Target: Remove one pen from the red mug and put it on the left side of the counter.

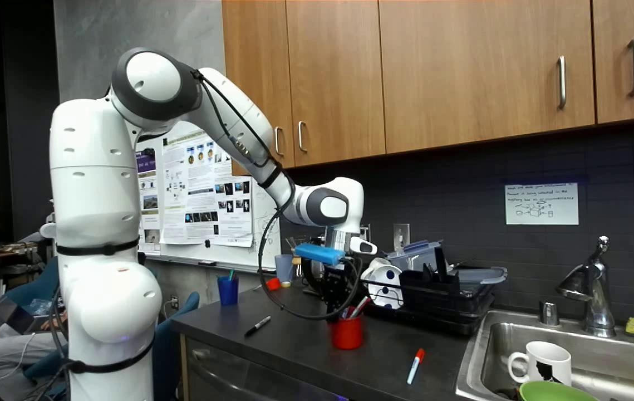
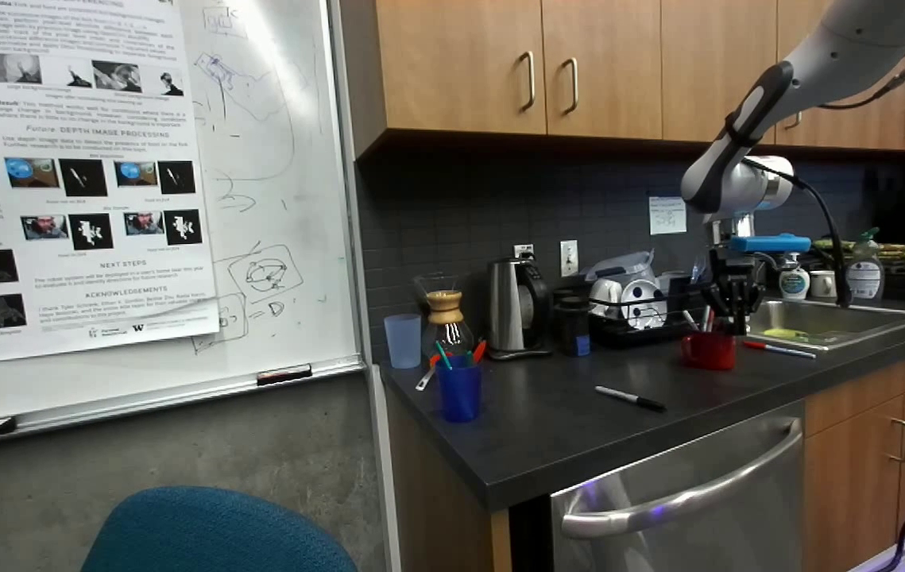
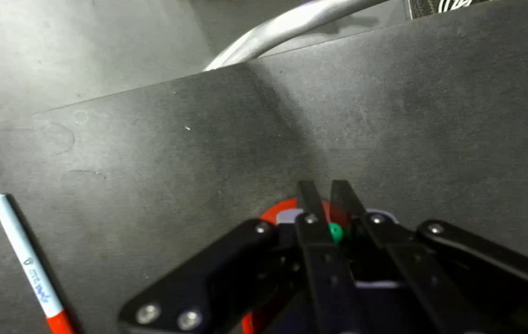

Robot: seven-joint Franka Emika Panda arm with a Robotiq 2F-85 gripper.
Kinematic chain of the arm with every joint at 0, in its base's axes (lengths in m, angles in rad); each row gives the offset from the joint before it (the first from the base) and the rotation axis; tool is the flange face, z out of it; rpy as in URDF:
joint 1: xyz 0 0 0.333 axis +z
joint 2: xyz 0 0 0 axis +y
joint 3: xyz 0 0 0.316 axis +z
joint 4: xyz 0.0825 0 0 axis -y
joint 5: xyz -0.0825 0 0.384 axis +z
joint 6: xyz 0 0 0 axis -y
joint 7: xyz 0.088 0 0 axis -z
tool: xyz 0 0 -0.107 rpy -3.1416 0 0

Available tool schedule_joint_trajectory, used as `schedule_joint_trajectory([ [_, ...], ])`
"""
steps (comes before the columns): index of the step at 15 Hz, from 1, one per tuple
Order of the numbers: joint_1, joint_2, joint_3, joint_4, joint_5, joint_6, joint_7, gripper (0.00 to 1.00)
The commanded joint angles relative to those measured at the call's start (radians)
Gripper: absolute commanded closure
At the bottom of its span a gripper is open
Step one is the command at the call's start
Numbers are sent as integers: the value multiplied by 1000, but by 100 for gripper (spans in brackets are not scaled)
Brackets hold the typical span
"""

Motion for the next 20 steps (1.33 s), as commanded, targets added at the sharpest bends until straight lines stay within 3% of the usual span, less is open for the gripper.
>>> schedule_joint_trajectory([
  [1, -10, -16, -1, 21, 10, -32, -33, 97],
  [7, -18, -64, -7, 56, -1, -96, -71, 97],
  [20, -10, -242, -39, 126, 11, -403, -239, 97],
])
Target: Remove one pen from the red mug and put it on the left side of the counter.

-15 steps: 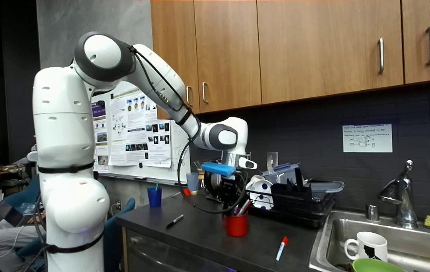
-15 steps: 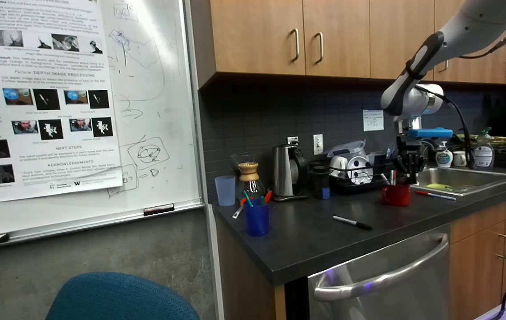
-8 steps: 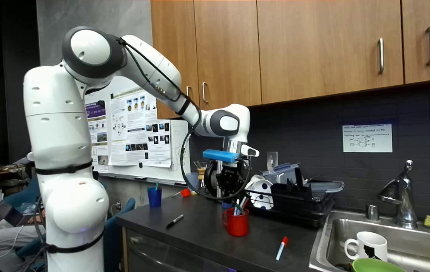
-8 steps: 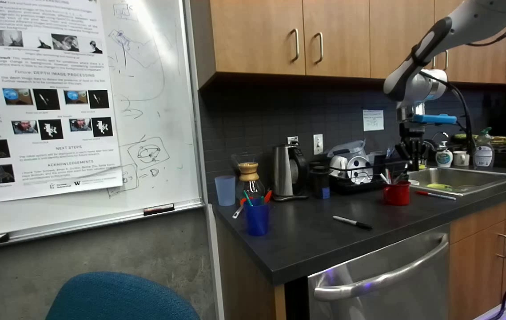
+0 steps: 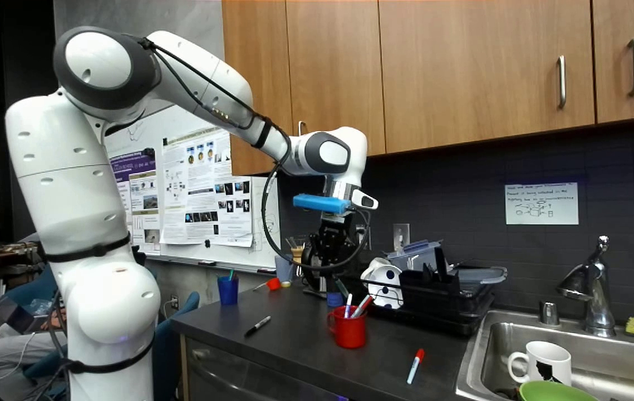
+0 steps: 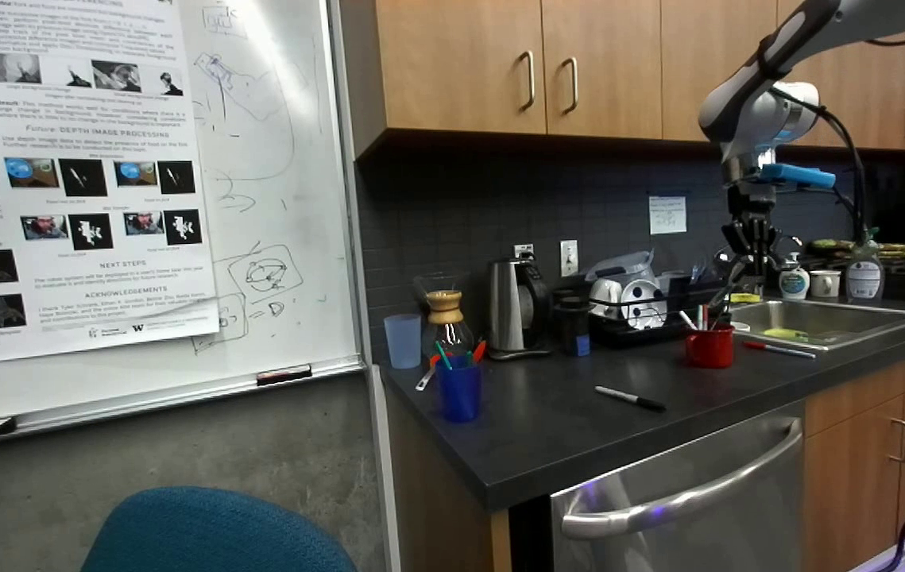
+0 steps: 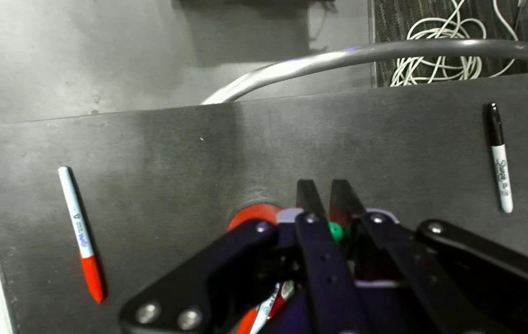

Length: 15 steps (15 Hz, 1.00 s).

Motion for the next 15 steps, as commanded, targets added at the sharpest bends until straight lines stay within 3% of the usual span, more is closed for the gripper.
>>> schedule_joint_trajectory([
  [1, 12, -76, -6, -7, 16, -59, -57, 97],
  [9, 72, -186, 12, -78, 69, -53, -90, 97],
  [15, 111, -240, 74, -186, 49, 32, -19, 97],
])
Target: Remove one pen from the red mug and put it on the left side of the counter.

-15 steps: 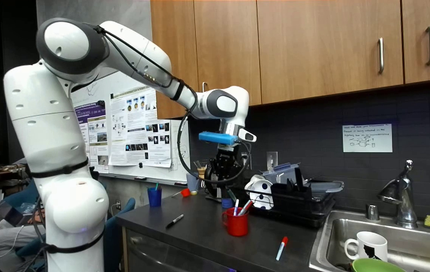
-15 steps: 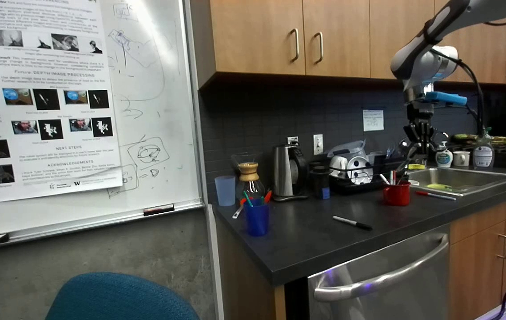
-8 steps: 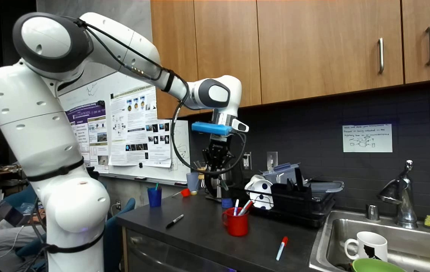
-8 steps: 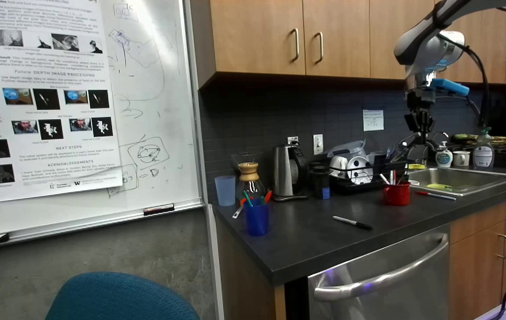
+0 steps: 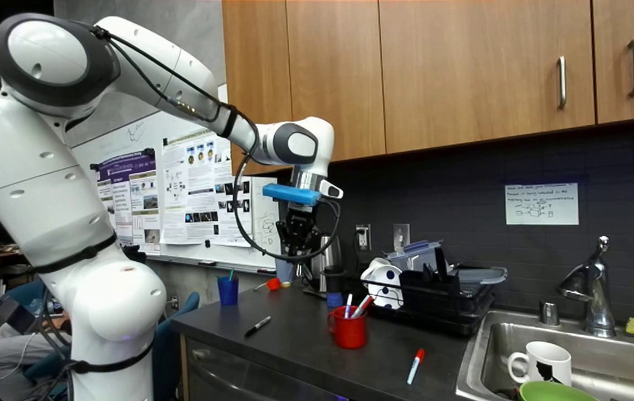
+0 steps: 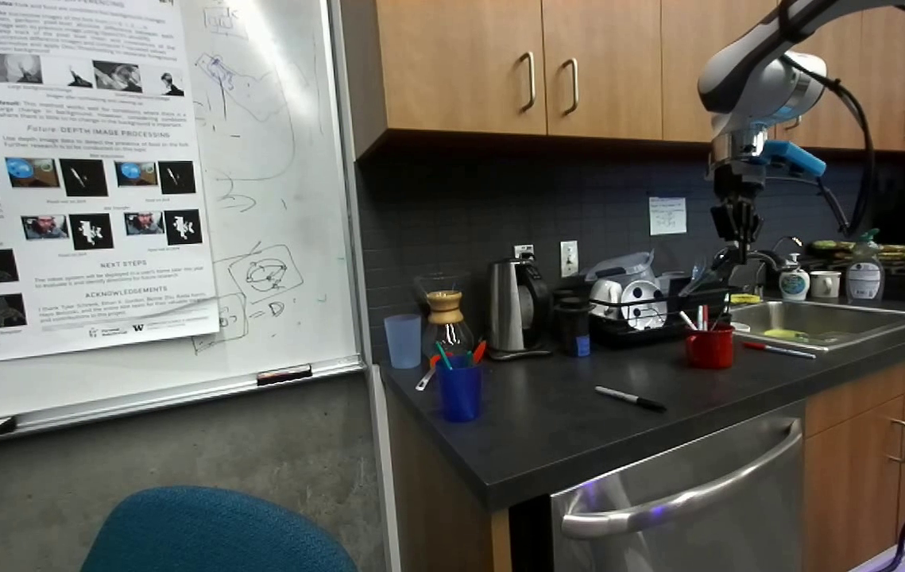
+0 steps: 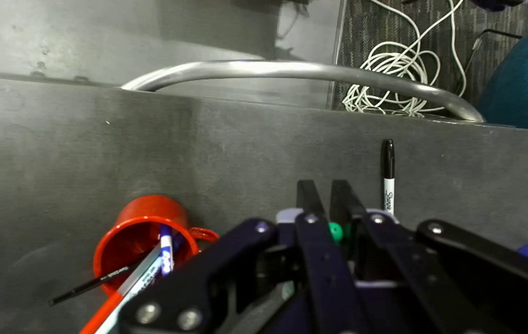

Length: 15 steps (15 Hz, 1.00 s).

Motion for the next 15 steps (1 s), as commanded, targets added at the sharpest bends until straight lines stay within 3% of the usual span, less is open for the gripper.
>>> schedule_joint_trajectory([
  [1, 19, -51, 49, -97, -11, 106, 64, 97],
  [7, 51, -33, 111, -221, -19, 325, 142, 97],
  [15, 78, -5, 161, -318, -62, 479, 204, 97],
])
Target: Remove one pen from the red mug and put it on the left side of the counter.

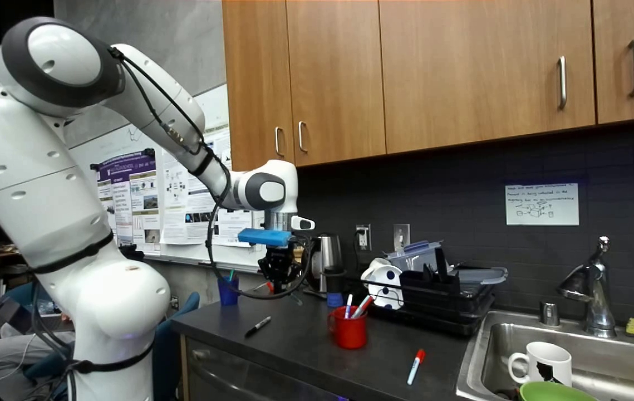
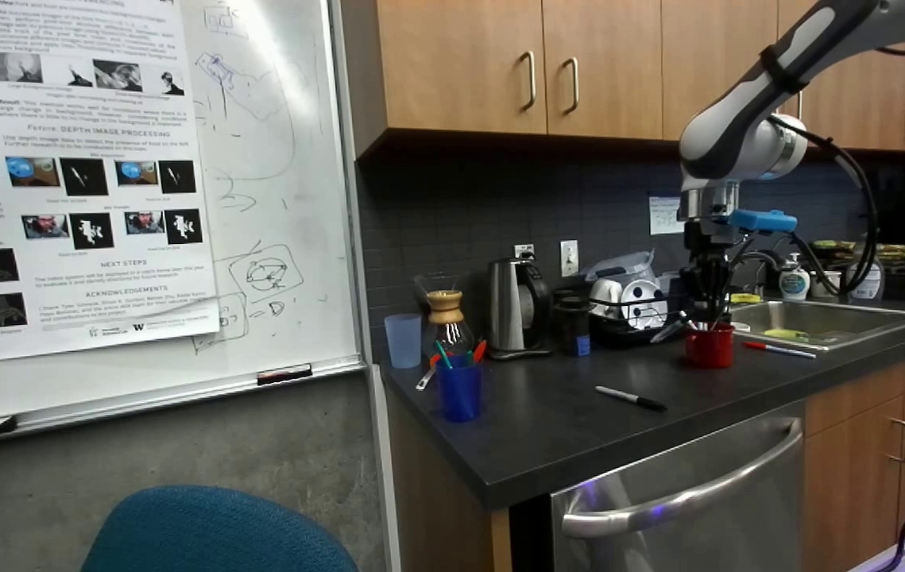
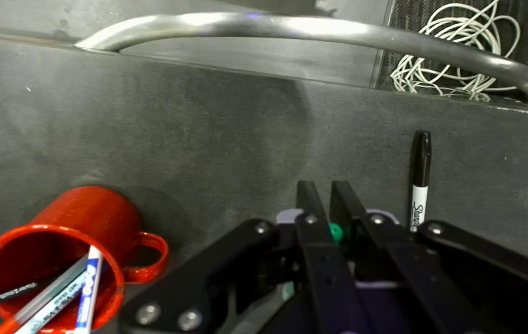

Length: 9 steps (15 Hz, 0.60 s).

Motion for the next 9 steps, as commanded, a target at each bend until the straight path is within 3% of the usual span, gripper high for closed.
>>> schedule_joint_trajectory([
  [1, 17, 21, 20, -27, -34, 69, 44, 97],
  [9, 33, 110, 50, -36, -70, 145, 78, 97],
])
